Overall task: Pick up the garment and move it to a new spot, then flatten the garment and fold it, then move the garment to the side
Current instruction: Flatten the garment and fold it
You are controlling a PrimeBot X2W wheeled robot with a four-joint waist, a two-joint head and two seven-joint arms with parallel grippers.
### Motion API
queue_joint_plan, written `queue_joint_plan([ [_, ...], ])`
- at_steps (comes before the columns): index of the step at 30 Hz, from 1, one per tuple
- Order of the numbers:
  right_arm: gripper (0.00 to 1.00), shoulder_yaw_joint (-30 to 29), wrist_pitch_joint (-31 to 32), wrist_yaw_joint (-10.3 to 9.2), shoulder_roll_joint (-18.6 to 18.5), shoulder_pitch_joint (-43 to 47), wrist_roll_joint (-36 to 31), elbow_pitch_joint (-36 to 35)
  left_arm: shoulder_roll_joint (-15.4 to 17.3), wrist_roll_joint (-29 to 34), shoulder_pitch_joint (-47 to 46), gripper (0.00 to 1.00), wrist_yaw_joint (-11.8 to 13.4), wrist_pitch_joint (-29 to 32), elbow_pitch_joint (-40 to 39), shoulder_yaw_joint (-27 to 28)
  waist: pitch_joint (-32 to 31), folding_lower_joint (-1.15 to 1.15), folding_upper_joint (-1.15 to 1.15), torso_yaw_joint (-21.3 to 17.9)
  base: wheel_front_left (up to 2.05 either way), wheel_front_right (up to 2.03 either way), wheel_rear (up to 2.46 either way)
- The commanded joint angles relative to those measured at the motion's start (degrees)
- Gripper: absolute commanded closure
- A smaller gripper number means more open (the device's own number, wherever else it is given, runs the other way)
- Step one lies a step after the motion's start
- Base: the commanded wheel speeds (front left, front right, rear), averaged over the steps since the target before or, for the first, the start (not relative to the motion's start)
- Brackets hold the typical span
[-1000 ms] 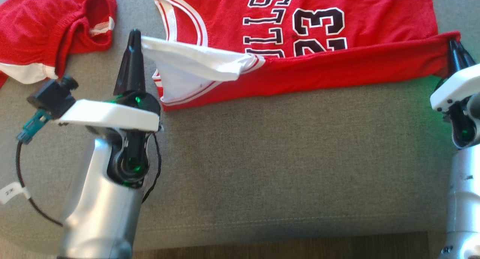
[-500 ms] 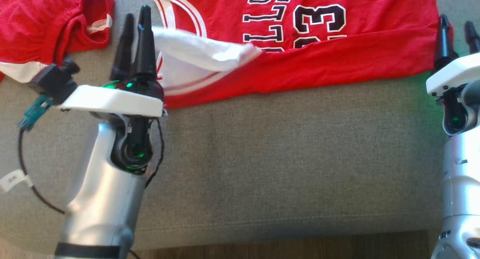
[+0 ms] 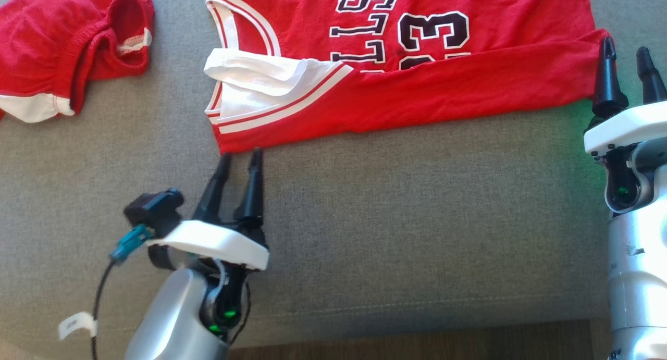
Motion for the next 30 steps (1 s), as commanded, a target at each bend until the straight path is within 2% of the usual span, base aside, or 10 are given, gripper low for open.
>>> queue_joint_plan([
  [1, 0.00, 1.37, 0.00, -0.02, -0.37, -0.30, 0.58, -2.23, 0.45, -0.55, -1.49, 0.00, 0.54, -0.30, -0.86, 0.43, -0.14, 0.00, 0.00, 0.14, 0.00, 0.00, 0.00],
  [9, 0.00, 2.04, 1.58, -0.02, -0.63, -0.45, 0.05, -1.04, 0.43, -1.41, -8.11, 0.00, 5.39, -0.30, 5.90, -1.29, 0.58, 0.00, 0.00, 0.40, 0.00, 0.00, 0.00],
  [11, 0.00, 2.08, 1.70, -0.02, -0.60, -0.60, -0.12, -0.93, 0.43, -1.66, -8.67, 0.04, 6.21, -0.30, 6.87, -1.32, 0.72, 0.00, 0.00, 0.40, 0.00, 0.00, 0.00],
  [13, 0.00, 2.06, 2.04, -0.02, -0.56, -0.95, -0.55, -0.61, 0.43, -1.33, -9.67, 0.18, 7.97, -0.30, 8.86, -1.62, 0.91, 0.00, 0.00, 0.36, 0.00, 0.00, 0.00],
  [16, 0.00, 1.94, 2.40, -0.02, -0.57, -1.48, -1.12, -0.20, 0.43, -0.63, -10.54, 0.17, 10.23, -0.30, 10.63, -1.98, 1.02, 0.00, 0.00, 0.37, 0.00, 0.00, 0.00],
  [20, 0.00, 0.50, 2.75, -0.02, -0.86, -2.08, -3.97, 1.14, 0.43, 0.11, -10.22, 0.71, 11.90, -0.30, 11.27, -1.96, 0.78, 0.00, 0.00, 0.69, 0.00, 0.00, 0.00],
  [21, 0.00, 0.24, 2.80, -0.02, -0.66, -2.31, -4.25, 1.49, 0.43, 0.30, -10.04, 0.95, 12.15, -0.30, 11.36, -2.03, 0.70, 0.00, 0.00, 0.80, 0.00, 0.00, 0.00],
  [22, 0.00, 0.09, 2.89, -0.02, -0.43, -2.48, -4.49, 1.75, 0.43, 0.65, -9.95, 1.00, 12.27, -0.30, 11.80, -2.15, 0.62, 0.00, 0.00, 0.88, 0.00, 0.00, 0.00],
  [27, 0.00, -0.24, 2.62, -0.02, -0.03, -3.06, -5.67, 2.96, 0.43, 2.30, -9.72, 1.00, 12.31, -0.30, 11.92, -2.61, 0.31, 0.00, 0.00, 1.16, 0.00, 0.00, 0.00],
  [30, 0.00, -1.06, 2.17, -0.02, 0.26, -3.33, -6.78, 3.88, 0.77, 5.78, -8.61, 1.00, 14.00, -0.30, 9.40, -1.72, 0.10, 0.00, 0.00, 1.12, 0.00, 0.00, 0.00],
])
